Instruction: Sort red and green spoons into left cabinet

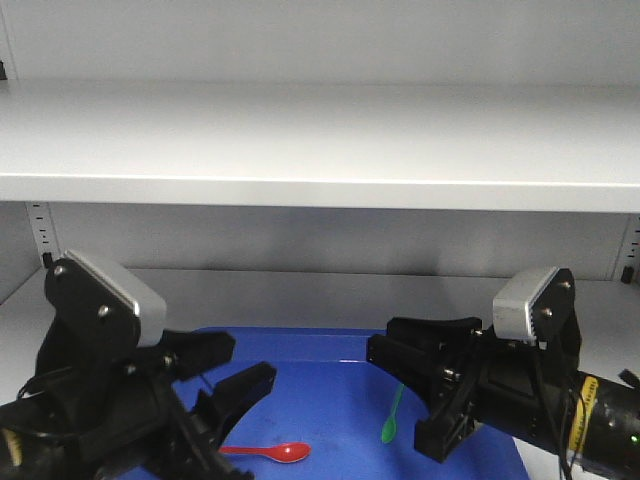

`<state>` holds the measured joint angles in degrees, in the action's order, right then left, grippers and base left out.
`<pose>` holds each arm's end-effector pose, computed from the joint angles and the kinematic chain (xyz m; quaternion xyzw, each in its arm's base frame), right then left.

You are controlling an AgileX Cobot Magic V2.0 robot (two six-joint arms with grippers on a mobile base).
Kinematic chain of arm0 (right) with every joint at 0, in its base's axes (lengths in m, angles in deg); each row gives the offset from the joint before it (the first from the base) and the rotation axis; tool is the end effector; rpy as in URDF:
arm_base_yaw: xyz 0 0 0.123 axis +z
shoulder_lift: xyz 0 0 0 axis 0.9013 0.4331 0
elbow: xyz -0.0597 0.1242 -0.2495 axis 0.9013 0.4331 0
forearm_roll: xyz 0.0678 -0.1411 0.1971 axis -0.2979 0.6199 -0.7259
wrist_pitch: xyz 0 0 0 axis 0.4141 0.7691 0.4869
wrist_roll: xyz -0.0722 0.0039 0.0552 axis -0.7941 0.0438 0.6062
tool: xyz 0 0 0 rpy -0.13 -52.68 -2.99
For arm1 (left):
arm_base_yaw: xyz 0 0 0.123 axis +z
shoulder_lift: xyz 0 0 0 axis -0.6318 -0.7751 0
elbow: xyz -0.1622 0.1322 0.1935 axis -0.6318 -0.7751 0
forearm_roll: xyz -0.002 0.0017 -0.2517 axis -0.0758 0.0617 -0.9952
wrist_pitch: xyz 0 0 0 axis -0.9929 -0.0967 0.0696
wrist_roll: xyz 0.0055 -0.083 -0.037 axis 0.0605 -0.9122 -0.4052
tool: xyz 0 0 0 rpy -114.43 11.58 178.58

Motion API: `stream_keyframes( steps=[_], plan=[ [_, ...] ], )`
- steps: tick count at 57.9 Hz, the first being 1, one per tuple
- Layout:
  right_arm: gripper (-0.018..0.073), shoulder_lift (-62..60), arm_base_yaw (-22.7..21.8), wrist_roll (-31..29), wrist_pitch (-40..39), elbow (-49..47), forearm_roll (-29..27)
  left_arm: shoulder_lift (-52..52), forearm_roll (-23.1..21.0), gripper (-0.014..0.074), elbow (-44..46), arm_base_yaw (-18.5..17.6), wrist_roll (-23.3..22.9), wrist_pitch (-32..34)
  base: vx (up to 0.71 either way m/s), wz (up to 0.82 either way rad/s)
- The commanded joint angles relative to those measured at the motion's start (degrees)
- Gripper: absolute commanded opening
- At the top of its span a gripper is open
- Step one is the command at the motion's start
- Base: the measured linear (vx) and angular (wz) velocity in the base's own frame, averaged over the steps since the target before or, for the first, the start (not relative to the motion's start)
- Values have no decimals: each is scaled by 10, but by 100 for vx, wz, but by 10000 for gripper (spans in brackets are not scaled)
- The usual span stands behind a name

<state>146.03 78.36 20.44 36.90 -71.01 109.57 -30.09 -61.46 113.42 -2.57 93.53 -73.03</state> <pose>0.2553 0.1213 0.2983 -0.2927 0.6782 0.3249 0.5906 0.1882 -0.1698 0.3395 0.3164 0.7288 -0.1994 0.5736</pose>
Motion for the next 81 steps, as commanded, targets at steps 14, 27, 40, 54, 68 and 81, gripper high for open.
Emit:
stream_keyframes(
  steps=[14,27,40,54,68,81],
  plan=[
    [-5,-128,0,258,98,-20,245,74,-1,-7,21,0,-18,-96,0,0],
    [-4,-195,0,421,117,-11,377,97,-1,-1,21,0,-61,-155,0,0],
    [-4,-269,0,448,183,58,376,97,-1,0,14,0,-90,-197,0,0],
    [-4,-332,0,447,202,98,376,97,-1,0,12,0,-90,-187,0,0],
    [-4,-340,0,450,180,100,376,97,-1,0,12,0,-90,-184,0,0],
    [-4,-340,0,450,180,100,376,97,-1,0,12,0,-90,-184,0,0]
  ],
)
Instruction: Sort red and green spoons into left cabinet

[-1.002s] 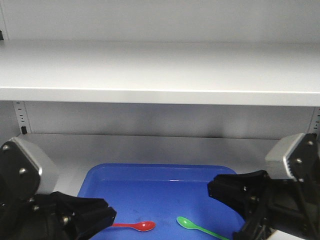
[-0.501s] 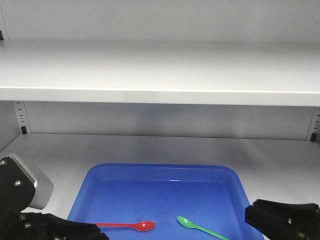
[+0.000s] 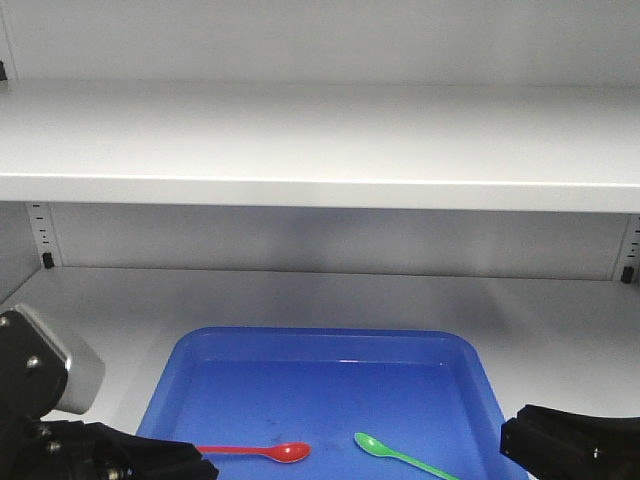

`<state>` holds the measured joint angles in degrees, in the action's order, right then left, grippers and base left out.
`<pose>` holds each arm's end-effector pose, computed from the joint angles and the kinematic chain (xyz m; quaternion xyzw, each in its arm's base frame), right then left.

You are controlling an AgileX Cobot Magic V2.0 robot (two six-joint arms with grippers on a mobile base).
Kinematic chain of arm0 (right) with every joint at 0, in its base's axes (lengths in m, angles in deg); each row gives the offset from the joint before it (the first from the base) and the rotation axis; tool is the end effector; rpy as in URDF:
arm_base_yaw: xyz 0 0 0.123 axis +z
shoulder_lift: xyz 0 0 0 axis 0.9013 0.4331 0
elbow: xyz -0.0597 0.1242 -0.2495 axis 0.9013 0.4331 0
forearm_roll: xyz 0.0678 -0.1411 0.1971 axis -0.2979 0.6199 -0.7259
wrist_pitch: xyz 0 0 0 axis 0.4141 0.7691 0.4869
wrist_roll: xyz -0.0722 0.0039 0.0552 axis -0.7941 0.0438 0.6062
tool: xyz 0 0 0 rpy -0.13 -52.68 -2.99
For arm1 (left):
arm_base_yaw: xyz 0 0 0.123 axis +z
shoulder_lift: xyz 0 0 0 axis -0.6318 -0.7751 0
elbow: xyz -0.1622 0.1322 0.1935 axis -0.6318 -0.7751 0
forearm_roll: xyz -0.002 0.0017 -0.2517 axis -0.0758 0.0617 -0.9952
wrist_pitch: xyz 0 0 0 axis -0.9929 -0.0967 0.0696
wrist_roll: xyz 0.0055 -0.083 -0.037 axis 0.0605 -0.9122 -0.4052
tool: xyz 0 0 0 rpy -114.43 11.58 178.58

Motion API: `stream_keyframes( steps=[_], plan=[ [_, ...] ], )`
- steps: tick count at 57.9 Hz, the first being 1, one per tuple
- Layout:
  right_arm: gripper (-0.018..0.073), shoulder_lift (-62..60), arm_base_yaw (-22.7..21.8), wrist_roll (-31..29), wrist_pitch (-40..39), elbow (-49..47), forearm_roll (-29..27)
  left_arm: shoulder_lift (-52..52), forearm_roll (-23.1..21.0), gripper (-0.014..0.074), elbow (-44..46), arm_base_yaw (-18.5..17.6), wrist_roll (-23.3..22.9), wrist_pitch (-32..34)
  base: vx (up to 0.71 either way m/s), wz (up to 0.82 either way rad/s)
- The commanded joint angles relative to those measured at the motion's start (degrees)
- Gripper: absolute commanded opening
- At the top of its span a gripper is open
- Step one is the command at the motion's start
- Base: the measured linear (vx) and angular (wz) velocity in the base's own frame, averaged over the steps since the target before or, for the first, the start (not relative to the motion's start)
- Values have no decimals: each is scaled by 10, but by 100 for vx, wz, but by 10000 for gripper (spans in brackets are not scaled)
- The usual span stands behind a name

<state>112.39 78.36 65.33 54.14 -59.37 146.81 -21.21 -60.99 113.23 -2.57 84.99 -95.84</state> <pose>0.1401 0.0747 0.3218 -0.2272 0.7369 0.2437 0.5881 0.1465 -0.1450 0.3419 0.3197 0.7973 -0.2370 0.4538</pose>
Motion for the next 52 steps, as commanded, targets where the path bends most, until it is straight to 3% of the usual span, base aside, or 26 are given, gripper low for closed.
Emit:
stream_keyframes(
  steps=[1,18,24,30,46,52],
  plan=[
    [-4,-4,0,1,8,-16,3,8,-5,0,14,0,-4,44,0,0],
    [-4,-4,0,1,8,-16,3,8,-4,0,14,0,-3,44,0,0],
    [-4,-4,0,1,8,-16,3,9,28,0,14,11,2,58,0,0],
    [-4,-4,0,1,8,-16,3,9,54,0,14,53,1,99,0,1],
    [-4,-4,0,1,8,-16,3,33,56,0,14,166,3,185,0,0],
    [-4,-4,0,1,8,-16,3,55,56,0,5,189,17,209,0,0]
  ],
)
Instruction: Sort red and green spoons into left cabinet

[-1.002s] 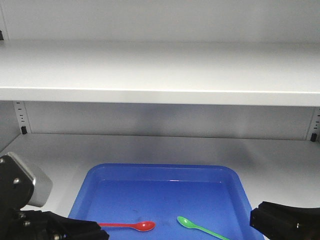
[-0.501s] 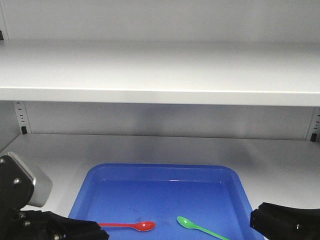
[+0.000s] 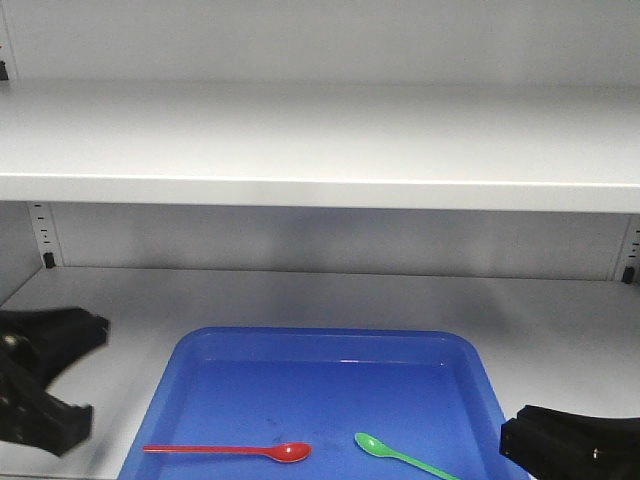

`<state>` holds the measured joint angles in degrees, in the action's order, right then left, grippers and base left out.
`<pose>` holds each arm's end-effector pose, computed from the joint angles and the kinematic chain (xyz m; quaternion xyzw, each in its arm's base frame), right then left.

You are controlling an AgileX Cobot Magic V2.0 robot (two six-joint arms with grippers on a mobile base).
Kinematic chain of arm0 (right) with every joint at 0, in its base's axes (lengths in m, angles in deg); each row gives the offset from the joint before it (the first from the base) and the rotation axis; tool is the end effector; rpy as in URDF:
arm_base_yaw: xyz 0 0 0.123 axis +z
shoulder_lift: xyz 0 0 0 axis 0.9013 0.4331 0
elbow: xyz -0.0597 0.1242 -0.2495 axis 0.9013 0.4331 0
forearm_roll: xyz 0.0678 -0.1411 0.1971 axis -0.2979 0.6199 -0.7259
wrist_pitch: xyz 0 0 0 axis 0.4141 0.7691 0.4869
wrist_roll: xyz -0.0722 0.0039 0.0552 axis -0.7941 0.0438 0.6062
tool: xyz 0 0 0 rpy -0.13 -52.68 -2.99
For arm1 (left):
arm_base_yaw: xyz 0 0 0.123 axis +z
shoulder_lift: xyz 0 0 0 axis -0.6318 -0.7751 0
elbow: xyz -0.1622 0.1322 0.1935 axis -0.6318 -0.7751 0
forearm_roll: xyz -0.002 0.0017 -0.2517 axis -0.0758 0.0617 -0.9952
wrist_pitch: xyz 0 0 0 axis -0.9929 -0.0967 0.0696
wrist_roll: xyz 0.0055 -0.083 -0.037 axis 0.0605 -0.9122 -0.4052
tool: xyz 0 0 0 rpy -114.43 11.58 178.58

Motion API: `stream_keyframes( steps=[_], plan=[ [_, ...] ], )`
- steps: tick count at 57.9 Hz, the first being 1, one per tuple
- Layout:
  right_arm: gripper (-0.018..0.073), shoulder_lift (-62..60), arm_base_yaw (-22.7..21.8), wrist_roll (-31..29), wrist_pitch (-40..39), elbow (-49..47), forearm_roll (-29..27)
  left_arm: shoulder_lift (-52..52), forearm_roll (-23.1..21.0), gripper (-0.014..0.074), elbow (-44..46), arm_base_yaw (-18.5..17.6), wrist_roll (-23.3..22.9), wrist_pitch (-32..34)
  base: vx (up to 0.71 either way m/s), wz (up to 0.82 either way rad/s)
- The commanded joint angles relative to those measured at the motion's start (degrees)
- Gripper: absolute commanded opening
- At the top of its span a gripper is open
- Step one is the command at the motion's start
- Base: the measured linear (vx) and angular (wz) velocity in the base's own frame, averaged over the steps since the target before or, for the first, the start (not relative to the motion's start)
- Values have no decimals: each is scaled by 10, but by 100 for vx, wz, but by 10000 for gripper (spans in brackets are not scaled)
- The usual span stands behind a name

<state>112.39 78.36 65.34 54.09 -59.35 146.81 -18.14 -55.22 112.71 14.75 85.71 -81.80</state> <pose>0.1400 0.0748 0.3216 -0.2274 0.7370 0.2441 0.5878 0.1819 -0.0861 0.3694 0.1967 0.7557 -0.1288 0.6112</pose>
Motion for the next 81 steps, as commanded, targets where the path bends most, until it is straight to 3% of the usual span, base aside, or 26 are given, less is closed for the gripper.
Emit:
stream_keyframes(
  steps=[1,34,64,73,81],
  plan=[
    [-4,-4,0,1,9,-17,3,32,-2,0,6,21,10,73,0,0],
    [-4,-4,0,1,9,-17,3,316,-3,0,-276,130,4,101,0,0],
    [-4,-4,0,1,9,-17,3,551,-3,0,-435,149,3,113,0,0],
    [-4,-4,0,1,6,-16,2,549,-12,0,-488,149,3,134,0,0],
    [-4,-4,0,1,6,-16,3,547,-18,0,-483,149,3,110,0,0]
  ],
)
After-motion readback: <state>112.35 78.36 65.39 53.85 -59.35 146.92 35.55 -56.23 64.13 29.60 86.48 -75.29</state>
